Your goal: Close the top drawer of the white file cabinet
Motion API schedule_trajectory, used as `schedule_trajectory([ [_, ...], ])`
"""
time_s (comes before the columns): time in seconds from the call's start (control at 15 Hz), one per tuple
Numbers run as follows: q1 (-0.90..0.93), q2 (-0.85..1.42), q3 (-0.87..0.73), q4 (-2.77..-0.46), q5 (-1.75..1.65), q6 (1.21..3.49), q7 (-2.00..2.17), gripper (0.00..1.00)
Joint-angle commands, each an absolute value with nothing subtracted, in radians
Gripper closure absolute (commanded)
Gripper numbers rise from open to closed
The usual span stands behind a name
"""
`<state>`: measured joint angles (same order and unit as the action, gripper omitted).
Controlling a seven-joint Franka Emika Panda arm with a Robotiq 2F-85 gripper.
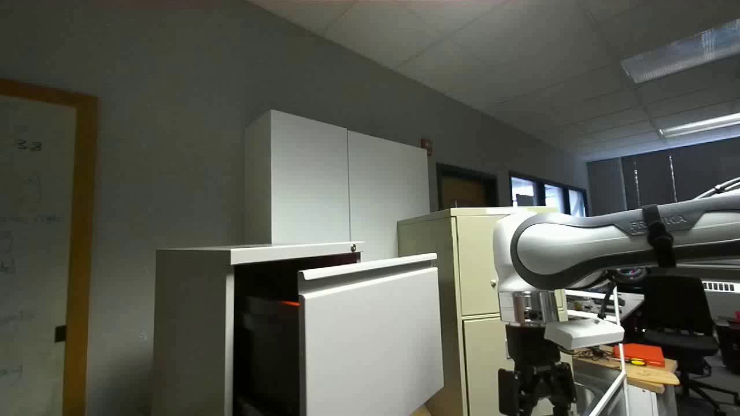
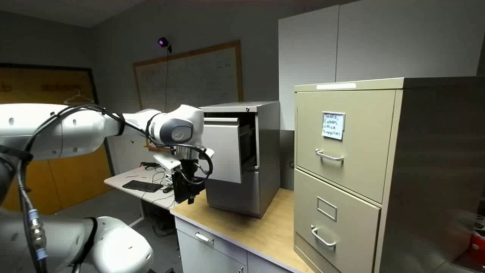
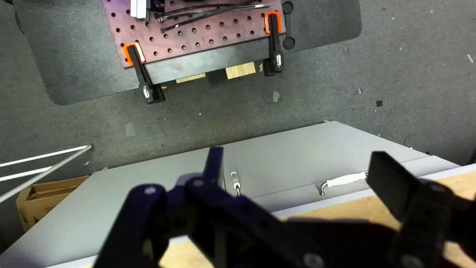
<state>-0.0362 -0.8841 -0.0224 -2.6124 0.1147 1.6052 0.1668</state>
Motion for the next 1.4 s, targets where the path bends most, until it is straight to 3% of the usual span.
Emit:
schedule_trajectory([
  [0.0,-0.052,-0.883,-0.011,-2.61,0.122,1.603,0.157,0.0],
  [0.73,-0.06,-0.881,0.007,-2.593,0.12,1.65,0.18,0.0],
  [1.33,-0.083,-0.89,0.1,-2.503,0.173,1.938,0.37,0.0],
])
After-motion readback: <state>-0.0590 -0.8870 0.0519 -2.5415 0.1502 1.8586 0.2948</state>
